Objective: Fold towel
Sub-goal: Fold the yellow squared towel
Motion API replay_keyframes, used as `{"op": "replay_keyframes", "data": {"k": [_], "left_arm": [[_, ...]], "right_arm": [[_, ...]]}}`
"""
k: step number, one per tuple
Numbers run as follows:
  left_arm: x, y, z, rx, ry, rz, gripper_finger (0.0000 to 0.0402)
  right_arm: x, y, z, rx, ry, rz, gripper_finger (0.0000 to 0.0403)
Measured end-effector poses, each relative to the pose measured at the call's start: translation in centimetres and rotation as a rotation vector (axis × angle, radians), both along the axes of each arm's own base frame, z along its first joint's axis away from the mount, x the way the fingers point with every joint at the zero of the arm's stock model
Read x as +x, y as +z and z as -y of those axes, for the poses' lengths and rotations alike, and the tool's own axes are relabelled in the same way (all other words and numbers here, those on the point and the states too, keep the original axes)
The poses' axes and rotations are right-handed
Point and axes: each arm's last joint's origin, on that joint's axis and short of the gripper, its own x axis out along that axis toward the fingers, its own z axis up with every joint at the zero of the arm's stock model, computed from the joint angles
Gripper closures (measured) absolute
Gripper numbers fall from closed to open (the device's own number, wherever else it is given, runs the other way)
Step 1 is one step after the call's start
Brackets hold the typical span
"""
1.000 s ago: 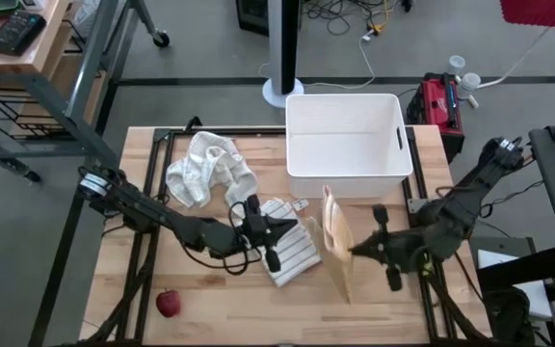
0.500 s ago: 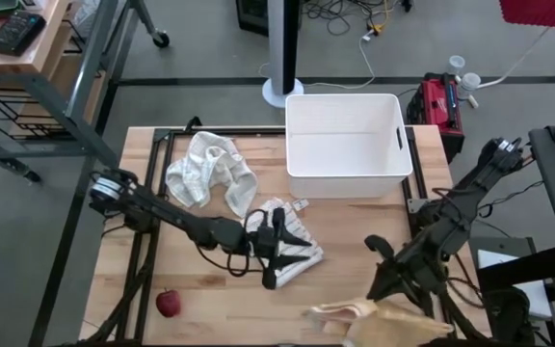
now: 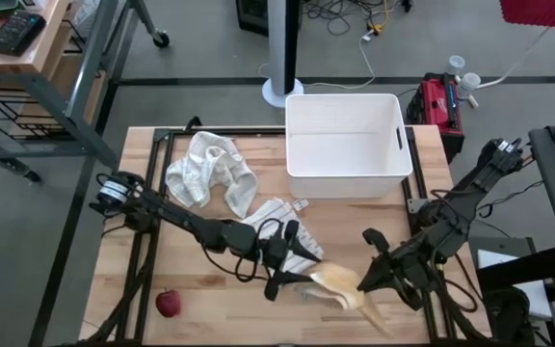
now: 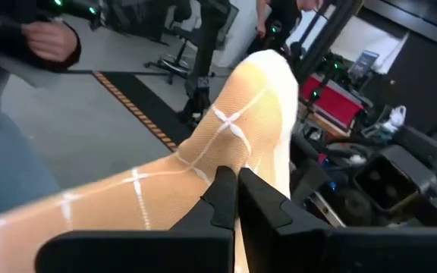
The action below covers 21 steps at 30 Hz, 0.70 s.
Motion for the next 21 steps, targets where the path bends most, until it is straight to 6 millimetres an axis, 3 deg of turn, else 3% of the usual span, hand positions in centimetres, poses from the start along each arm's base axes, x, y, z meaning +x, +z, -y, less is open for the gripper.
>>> {"op": "replay_keyframes", "data": {"k": [11,15,18,21], "left_arm": [[0.1,0.1,0.0,-0.015,0.001,-0.008,0.0204],[0.2,0.4,-0.2,0.026,0.088,0.019,0.0208],[0.4,1.2,-0.3,0.057,0.133,0.05,0.0234],[0.4,1.6,0.6,0.193,0.105,0.061,0.0304]], "right_arm": [[0.0,-0.1,0.0,0.018,-0.024,-0.01,0.0403],[0.1,-0.5,0.0,0.013,-0.024,-0.017,0.0403],[0.1,-0.7,0.1,0.021,-0.053,-0.023,0.0403],[0.2,-1.3,0.3,0.024,-0.127,-0.039,0.0403]]}}
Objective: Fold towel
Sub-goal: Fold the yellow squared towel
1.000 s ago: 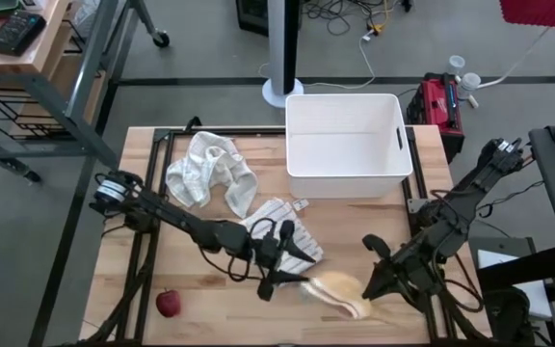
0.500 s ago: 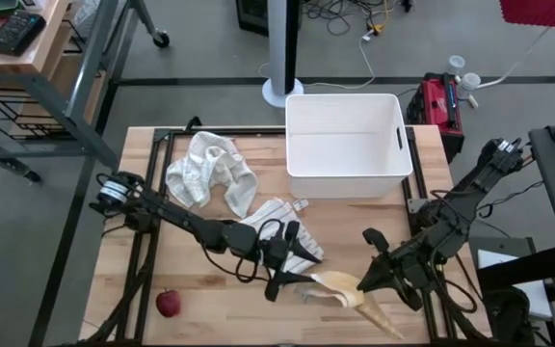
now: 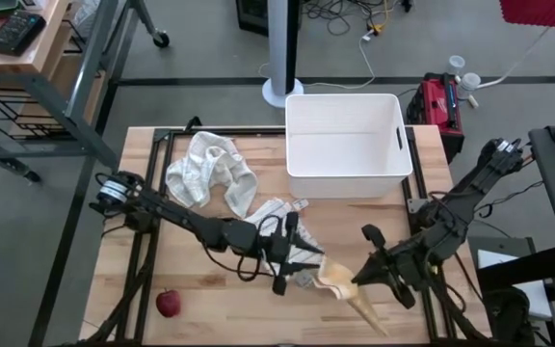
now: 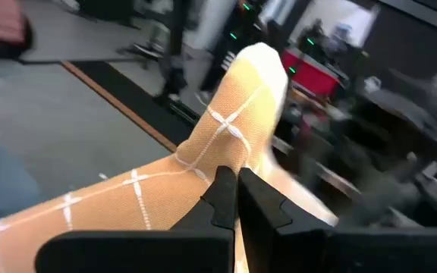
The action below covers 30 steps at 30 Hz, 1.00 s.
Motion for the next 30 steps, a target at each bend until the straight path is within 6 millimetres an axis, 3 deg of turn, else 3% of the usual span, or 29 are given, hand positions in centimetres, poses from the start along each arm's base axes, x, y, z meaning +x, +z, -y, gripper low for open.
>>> {"op": "replay_keyframes", "data": {"k": [3,9,13,19,30], "left_arm": [[-0.3,0.1,1.4,0.083,-0.038,-0.036,0.0384],[-0.2,1.1,2.1,0.111,0.001,-0.091,0.04],[-0.2,1.2,2.2,0.096,-0.004,-0.118,0.04],[-0.2,1.1,2.2,0.017,-0.023,-0.141,0.0375],[-0.3,0.0,2.3,-0.103,-0.104,-0.21,0.0275]], "right_arm": [[0.1,-0.7,0.1,-0.001,-0.042,-0.02,0.0403],[0.1,-1.0,0.1,-0.004,-0.056,-0.026,0.0403],[-0.1,-1.0,-0.2,-0.03,0.09,-0.019,0.0403],[-0.4,-0.7,-0.4,-0.031,0.216,0.004,0.0403],[-0.4,-0.7,-0.5,-0.036,0.221,0.012,0.0403]]}}
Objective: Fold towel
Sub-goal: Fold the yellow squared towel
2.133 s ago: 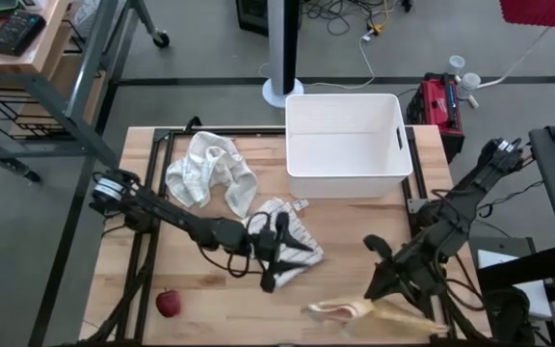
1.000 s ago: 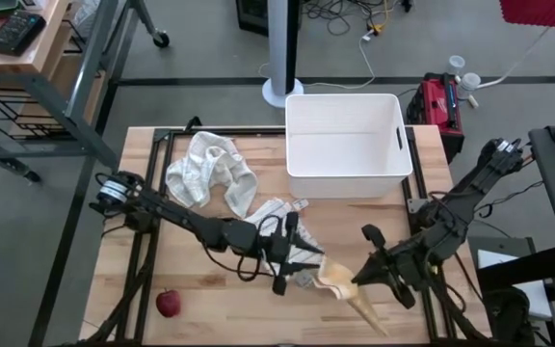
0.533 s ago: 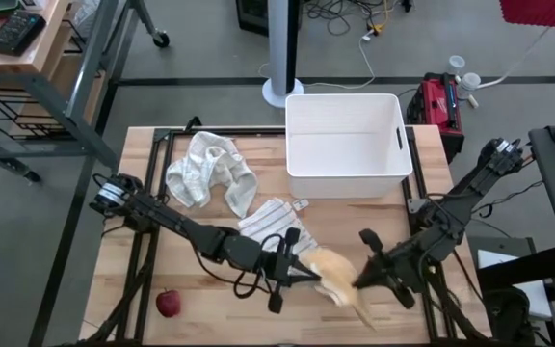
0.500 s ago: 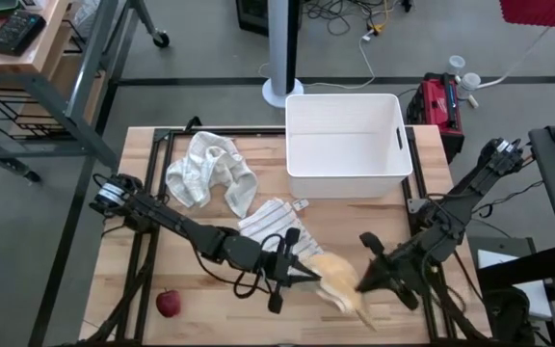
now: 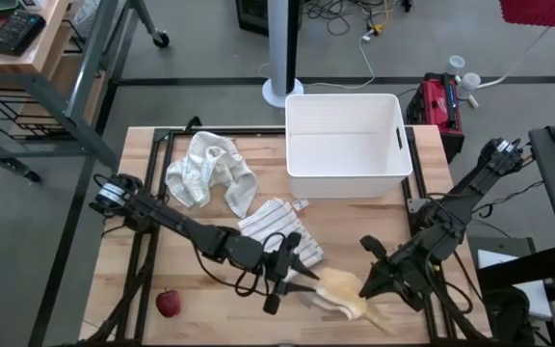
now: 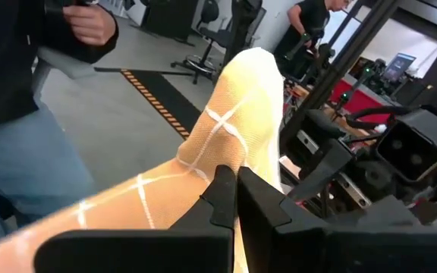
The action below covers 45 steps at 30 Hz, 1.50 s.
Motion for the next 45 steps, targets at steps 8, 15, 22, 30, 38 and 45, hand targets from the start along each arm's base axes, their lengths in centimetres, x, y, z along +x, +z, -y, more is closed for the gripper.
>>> {"op": "replay_keyframes", "data": {"k": [8,15,22,30,38,45], "left_arm": [[0.3,-0.3,-0.4,-0.021,0.015,-0.011,0.023],[0.7,-1.3,-0.3,-0.023,0.012,-0.04,0.0237],[1.3,-2.3,-0.5,-0.059,0.023,-0.077,0.0253],[1.5,-1.9,-0.9,0.001,0.024,-0.019,0.0314],[1.4,-1.9,-1.0,0.069,0.034,0.001,0.04],[0.9,-1.1,-1.5,0.105,0.116,-0.008,0.0401]], "right_arm": [[0.0,0.0,0.0,0.002,0.0,-0.001,0.0403],[0.0,0.0,0.0,0.006,-0.008,-0.004,0.0403],[0.0,0.0,0.0,0.008,-0.01,-0.007,0.0403],[0.1,-0.1,0.0,0.019,-0.013,-0.018,0.0403],[0.1,-1.1,0.2,-0.018,-0.091,-0.076,0.0403],[0.2,-2.2,0.6,-0.109,-0.178,-0.088,0.0403]]}}
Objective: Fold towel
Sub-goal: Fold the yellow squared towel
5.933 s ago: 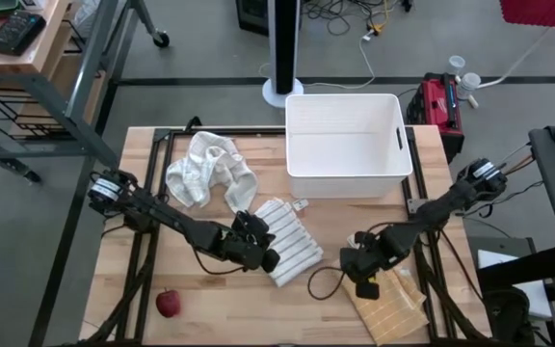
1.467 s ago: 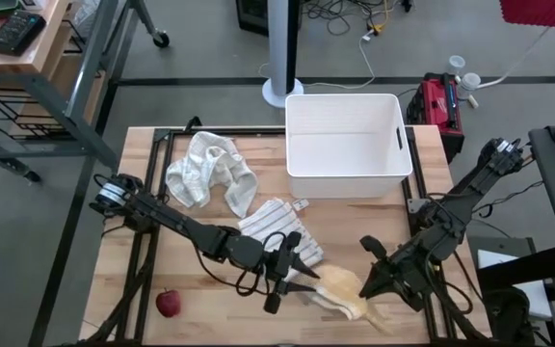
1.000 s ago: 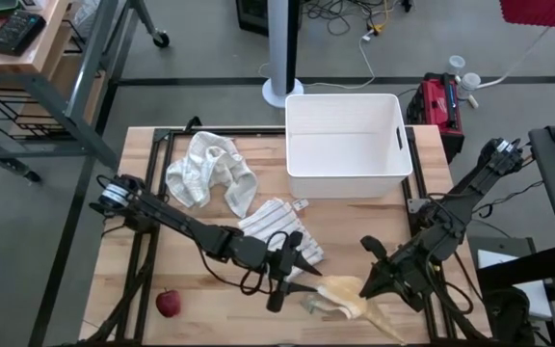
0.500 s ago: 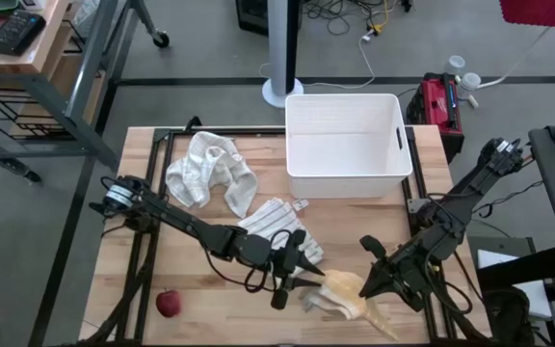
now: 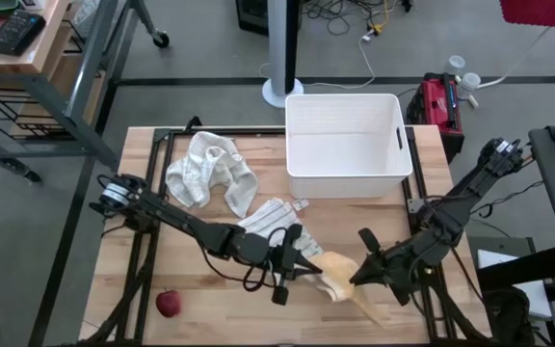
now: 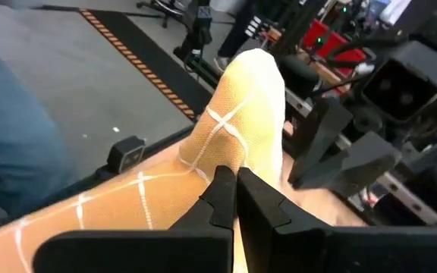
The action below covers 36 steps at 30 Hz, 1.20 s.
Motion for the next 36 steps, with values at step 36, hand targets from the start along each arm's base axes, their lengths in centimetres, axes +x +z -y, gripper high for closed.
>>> {"op": "replay_keyframes", "data": {"k": [36], "left_arm": [[0.3,-2.5,-1.6,0.077,0.224,-0.174,0.0255]], "right_arm": [[0.8,-1.4,-2.1,-0.594,-0.263,0.276,0.0403]]}}
